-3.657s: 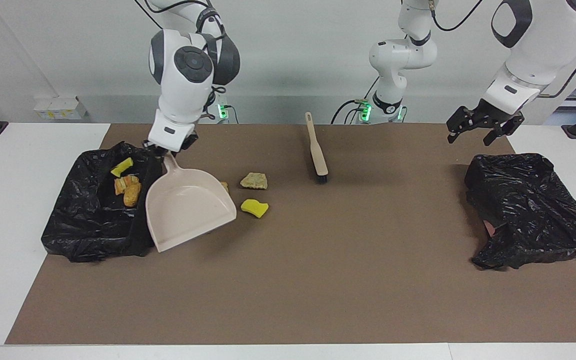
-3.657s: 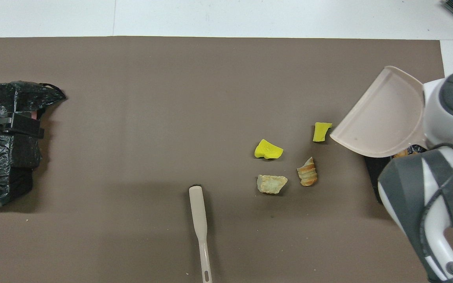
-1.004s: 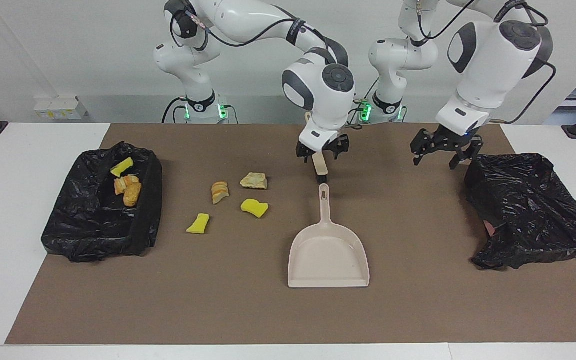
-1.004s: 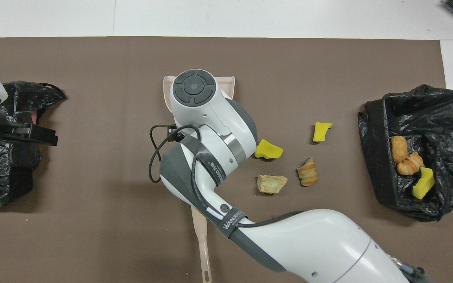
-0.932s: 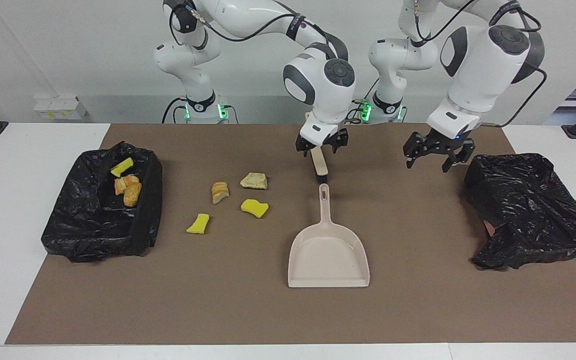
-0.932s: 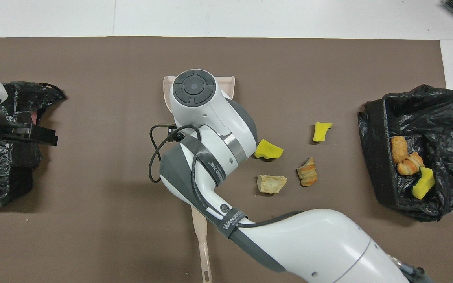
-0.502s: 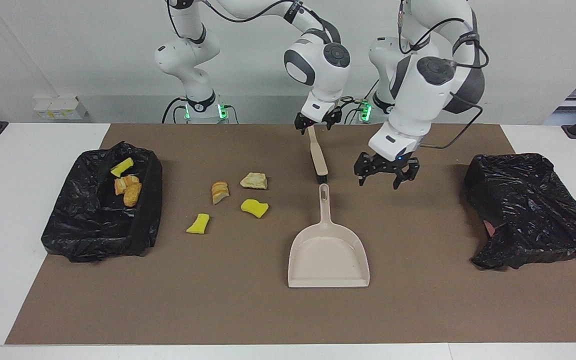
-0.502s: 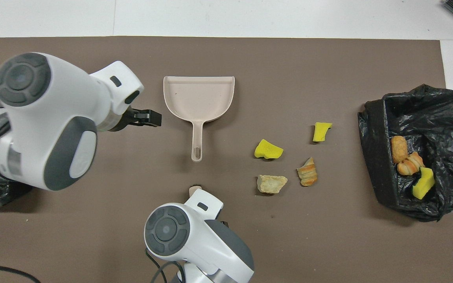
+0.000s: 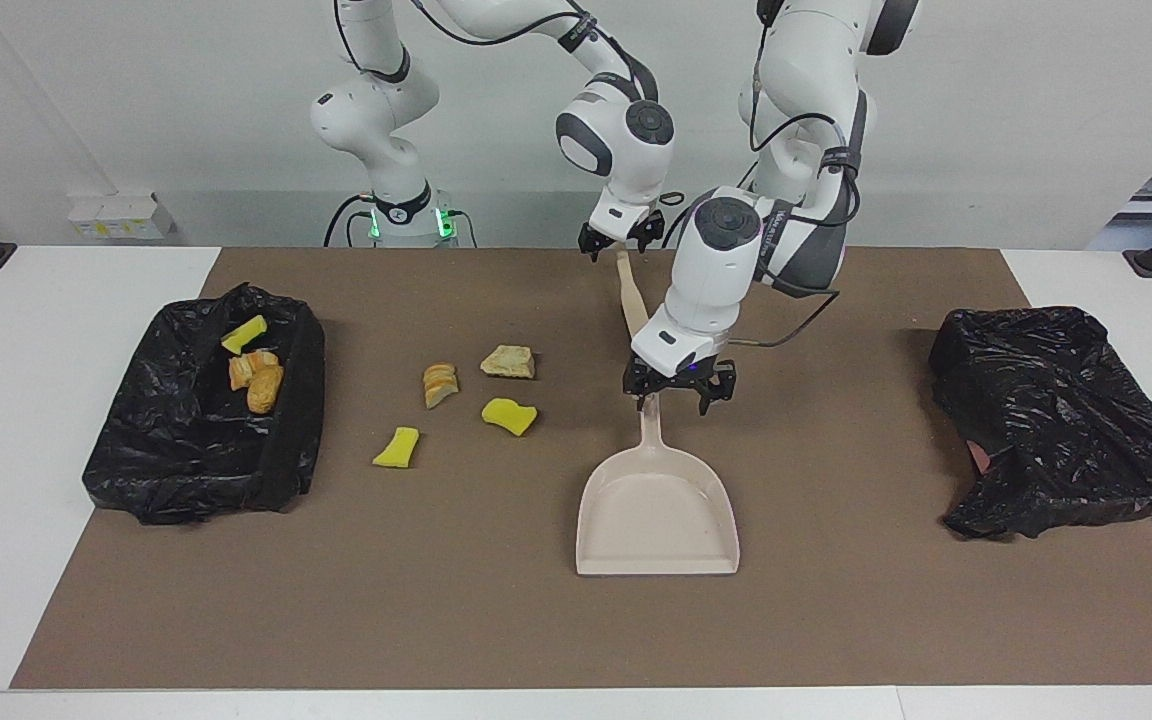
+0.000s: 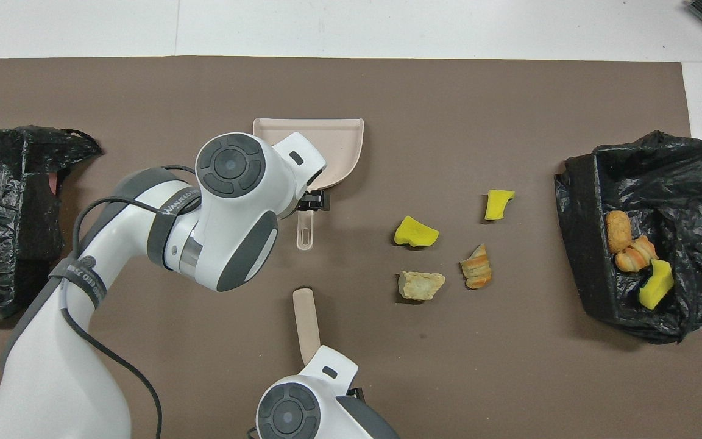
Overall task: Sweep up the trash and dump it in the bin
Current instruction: 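Grasp the dustpan handle with the left gripper while the right gripper reaches the brush, then lift the dustpan with the left gripper while the right gripper grasps the brush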
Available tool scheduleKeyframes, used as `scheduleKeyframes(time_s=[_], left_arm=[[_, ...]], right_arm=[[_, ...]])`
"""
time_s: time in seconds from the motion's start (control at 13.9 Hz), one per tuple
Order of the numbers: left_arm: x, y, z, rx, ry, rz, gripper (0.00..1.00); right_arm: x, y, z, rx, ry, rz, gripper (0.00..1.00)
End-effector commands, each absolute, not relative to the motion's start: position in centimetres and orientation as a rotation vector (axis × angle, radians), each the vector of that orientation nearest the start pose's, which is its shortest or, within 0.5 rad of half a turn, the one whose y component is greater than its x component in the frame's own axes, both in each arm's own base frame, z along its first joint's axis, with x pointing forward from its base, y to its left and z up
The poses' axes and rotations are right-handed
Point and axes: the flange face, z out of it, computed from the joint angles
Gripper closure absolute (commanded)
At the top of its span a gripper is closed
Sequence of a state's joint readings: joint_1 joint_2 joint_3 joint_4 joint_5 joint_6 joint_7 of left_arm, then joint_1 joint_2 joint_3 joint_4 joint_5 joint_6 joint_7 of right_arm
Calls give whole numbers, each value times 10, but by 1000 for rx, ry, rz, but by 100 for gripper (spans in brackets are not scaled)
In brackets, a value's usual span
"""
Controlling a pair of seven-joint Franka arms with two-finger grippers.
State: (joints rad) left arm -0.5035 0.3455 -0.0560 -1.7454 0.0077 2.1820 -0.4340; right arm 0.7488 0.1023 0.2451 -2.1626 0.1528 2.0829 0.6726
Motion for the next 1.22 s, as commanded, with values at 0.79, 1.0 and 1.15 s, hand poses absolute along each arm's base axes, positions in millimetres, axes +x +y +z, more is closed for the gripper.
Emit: scheduleKeyframes(time_s=[0.79,1.0,1.15], left_arm=[[562,-344,373,-3139,209,-153,100],[575,-309,394,-3102,375,-122,100],[584,-288,409,-3073,493,-92,100]], right_arm=[[278,444,337,-3053,-234,438,100],[279,442,344,-3061,-243,417,100],[281,436,359,-3069,-179,409,100]])
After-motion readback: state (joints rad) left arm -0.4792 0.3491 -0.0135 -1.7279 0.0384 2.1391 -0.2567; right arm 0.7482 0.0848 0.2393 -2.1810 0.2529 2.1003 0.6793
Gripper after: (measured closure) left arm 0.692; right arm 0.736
